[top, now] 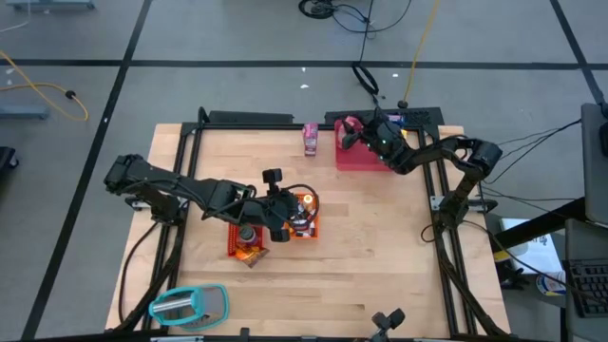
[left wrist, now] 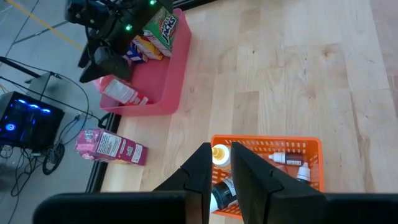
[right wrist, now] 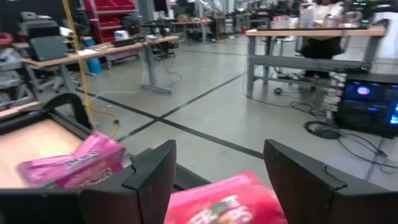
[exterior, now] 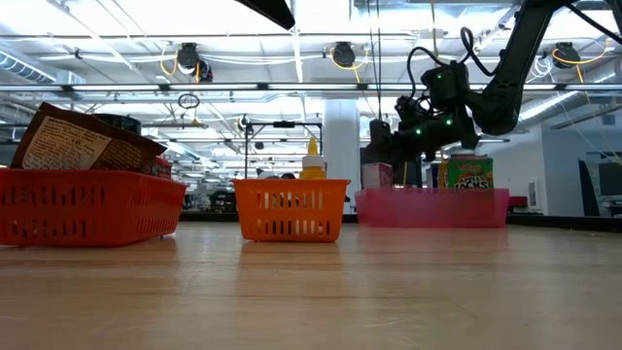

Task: Pick & Place Kitchen Items
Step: Put the violet cereal box into the light red bin

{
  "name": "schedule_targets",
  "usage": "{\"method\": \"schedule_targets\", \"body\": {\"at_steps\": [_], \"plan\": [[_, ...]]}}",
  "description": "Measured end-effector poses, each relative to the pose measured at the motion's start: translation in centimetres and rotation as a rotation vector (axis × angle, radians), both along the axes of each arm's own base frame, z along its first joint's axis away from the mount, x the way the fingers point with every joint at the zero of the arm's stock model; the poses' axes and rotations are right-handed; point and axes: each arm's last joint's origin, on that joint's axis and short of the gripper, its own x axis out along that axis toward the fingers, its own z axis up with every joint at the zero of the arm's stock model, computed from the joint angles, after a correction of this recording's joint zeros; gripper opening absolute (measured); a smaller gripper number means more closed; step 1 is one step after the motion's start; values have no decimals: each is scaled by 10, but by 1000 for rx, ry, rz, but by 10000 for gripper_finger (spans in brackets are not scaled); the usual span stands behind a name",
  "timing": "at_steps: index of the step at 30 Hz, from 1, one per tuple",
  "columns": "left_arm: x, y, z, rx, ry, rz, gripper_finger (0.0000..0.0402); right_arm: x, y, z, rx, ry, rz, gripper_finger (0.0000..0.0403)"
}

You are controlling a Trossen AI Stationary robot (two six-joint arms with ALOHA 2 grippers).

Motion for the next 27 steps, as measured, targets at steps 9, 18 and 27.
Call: {"method": "schedule_targets", "body": {"at_steps": [9, 18, 27], "plan": [[0, 0, 0, 0, 0, 0, 63, 6, 11, 14, -49, -61, 153, 232], [2, 12, 0, -43, -24, 79, 63, 16, 46, 42, -61, -59, 416, 232], [5, 31, 0, -41, -28, 141, 63, 35, 89, 33, -27, 70, 575, 220]]}}
